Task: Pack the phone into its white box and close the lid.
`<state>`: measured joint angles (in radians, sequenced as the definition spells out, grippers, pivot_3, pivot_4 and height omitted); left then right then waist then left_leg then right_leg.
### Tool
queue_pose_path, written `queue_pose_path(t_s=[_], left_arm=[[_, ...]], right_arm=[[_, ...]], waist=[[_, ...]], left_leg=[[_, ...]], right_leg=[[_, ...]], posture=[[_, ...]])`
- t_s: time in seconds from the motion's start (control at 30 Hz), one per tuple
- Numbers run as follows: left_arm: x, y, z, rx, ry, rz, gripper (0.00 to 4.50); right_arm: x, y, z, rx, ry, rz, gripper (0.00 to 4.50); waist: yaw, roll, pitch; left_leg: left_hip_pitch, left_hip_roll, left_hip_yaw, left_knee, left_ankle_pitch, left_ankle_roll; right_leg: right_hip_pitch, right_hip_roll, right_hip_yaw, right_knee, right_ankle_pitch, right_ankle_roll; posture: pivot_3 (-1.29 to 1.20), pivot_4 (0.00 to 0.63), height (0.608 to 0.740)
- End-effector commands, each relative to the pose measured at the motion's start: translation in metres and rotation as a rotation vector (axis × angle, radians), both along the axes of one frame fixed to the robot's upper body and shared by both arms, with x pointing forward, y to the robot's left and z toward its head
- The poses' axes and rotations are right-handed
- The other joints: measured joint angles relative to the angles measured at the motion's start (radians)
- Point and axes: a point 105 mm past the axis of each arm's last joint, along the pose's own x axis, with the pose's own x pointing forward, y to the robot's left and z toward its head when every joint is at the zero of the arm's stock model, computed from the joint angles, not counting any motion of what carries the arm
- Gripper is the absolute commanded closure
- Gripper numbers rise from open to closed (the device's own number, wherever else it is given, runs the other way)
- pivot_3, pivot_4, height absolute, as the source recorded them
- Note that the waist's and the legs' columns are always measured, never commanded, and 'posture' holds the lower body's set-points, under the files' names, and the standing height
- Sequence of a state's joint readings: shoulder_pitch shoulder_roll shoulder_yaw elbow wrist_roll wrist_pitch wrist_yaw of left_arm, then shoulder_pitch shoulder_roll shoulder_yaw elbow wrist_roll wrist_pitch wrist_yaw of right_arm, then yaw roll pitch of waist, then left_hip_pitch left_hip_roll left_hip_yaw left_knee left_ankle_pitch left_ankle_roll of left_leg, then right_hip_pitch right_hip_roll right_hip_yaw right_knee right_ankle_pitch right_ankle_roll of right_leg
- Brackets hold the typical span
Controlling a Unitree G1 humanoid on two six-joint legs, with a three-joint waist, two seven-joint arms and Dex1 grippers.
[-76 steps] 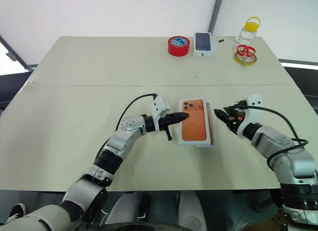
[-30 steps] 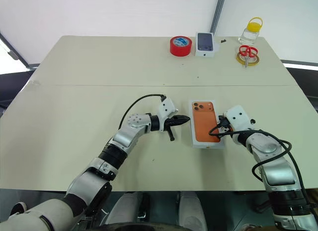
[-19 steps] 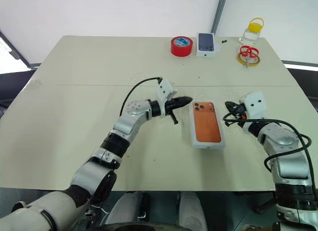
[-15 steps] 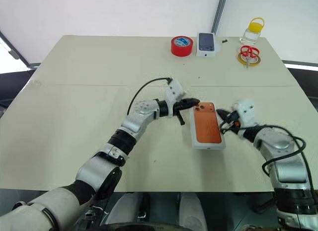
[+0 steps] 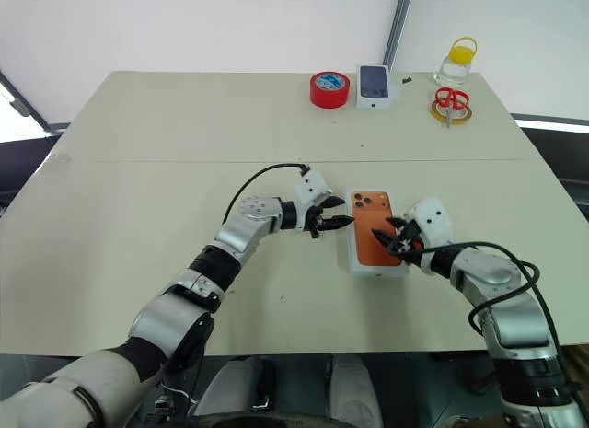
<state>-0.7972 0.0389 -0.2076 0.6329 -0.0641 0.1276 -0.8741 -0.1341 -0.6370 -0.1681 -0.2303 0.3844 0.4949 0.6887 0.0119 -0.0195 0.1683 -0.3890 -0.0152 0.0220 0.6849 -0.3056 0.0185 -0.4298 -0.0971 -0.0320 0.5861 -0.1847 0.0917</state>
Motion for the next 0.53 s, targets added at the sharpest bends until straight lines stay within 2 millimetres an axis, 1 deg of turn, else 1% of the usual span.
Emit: queue_pose_path(t_s=[0.03, 0.07, 0.1, 0.13, 0.17, 0.2, 0.23, 0.27, 0.37, 0.43, 0.47, 0.53], left_arm=[[0.013, 0.044, 0.035, -0.065, -0.129, 0.107, 0.00], [0.014, 0.068, 0.032, -0.074, -0.094, 0.147, 0.00], [0.015, 0.089, 0.031, -0.081, -0.065, 0.188, 0.00], [0.014, 0.103, 0.030, -0.081, -0.054, 0.220, 0.00], [0.014, 0.118, 0.031, -0.073, -0.073, 0.254, 0.00], [0.010, 0.139, 0.032, -0.034, -0.146, 0.277, 0.00], [0.006, 0.151, 0.033, -0.002, -0.198, 0.284, 0.00], [0.001, 0.167, 0.033, 0.004, -0.195, 0.311, 0.00], [-0.010, 0.188, 0.031, 0.003, -0.175, 0.350, 0.00], [-0.021, 0.205, 0.026, 0.026, -0.174, 0.387, 0.00], [-0.024, 0.207, 0.024, 0.031, -0.175, 0.395, 0.00], [-0.038, 0.219, 0.019, 0.043, -0.154, 0.402, 0.00]], right_arm=[[-0.002, -0.002, 0.022, 0.012, -0.087, 0.035, 0.16], [-0.004, -0.003, 0.019, -0.023, -0.089, 0.051, 0.07], [-0.004, -0.005, 0.016, -0.061, -0.097, 0.059, 0.07], [-0.003, -0.009, 0.014, -0.085, -0.104, 0.058, 0.07], [-0.002, -0.013, 0.014, -0.076, -0.101, 0.050, 0.07], [0.001, -0.018, 0.015, -0.077, -0.105, 0.040, 0.07], [0.002, -0.021, 0.015, -0.077, -0.106, 0.034, 0.07], [0.002, -0.024, 0.014, -0.075, -0.090, 0.044, 0.07], [0.002, -0.030, 0.011, -0.101, -0.078, 0.065, 0.07], [0.000, -0.031, 0.013, -0.093, -0.077, 0.081, 0.07], [-0.001, -0.032, 0.014, -0.091, -0.076, 0.085, 0.07], [-0.006, -0.035, 0.017, -0.078, -0.074, 0.100, 0.07]], waist=[[0.001, 0.000, 0.000], [0.001, 0.000, 0.000], [-0.002, 0.001, 0.000], [-0.004, 0.001, 0.000], [-0.004, 0.001, 0.000], [-0.003, 0.001, 0.000], [-0.004, 0.001, 0.000], [-0.002, 0.001, 0.000], [0.006, 0.001, 0.000], [0.005, 0.001, 0.000], [0.003, 0.001, 0.000], [0.001, 0.001, 0.000]], left_leg=[[-0.001, 0.000, 0.000, 0.000, 0.000, 0.000], [-0.001, 0.000, 0.000, 0.000, 0.000, 0.000], [0.000, 0.000, 0.000, 0.000, 0.000, 0.000], [0.000, 0.000, 0.000, -0.001, 0.000, 0.000], [0.000, 0.000, 0.000, -0.001, 0.000, 0.000], [0.000, 0.000, 0.000, -0.001, 0.000, 0.000], [0.000, 0.000, 0.000, -0.001, 0.000, 0.000], [0.000, -0.001, 0.000, 0.000, 0.000, 0.000], [0.000, -0.002, 0.000, 0.000, 0.001, -0.001], [0.000, -0.003, -0.001, 0.001, 0.001, -0.001], [0.000, -0.003, 0.000, 0.001, 0.001, -0.001], [0.001, -0.003, 0.000, 0.001, 0.001, -0.001]], right_leg=[[-0.001, 0.000, 0.000, 0.001, 0.000, 0.000], [-0.001, 0.000, 0.000, 0.003, 0.000, 0.000], [-0.001, 0.000, 0.000, 0.003, 0.000, 0.000], [-0.002, 0.000, 0.000, 0.004, 0.000, 0.000], [-0.002, 0.000, 0.000, 0.005, 0.000, 0.000], [-0.002, 0.000, 0.000, 0.005, 0.000, 0.000], [-0.002, 0.000, 0.000, 0.005, 0.000, 0.000], [-0.002, 0.000, 0.000, 0.005, 0.000, -0.001], [-0.001, -0.001, 0.001, 0.005, -0.002, -0.004], [0.000, -0.003, 0.001, 0.005, -0.002, -0.005], [0.000, -0.003, 0.001, 0.005, -0.002, -0.005], [-0.001, -0.004, 0.001, 0.005, -0.002, -0.005]], posture=[[0.00, 0.150, 0.740], [0.00, 0.150, 0.740], [0.00, 0.150, 0.740], [0.00, 0.150, 0.740], [0.00, 0.150, 0.740], [0.00, 0.150, 0.740], [0.00, 0.150, 0.740], [0.00, 0.150, 0.740], [0.00, 0.150, 0.740], [0.00, 0.150, 0.740], [0.00, 0.150, 0.740], [0.00, 0.150, 0.740]])
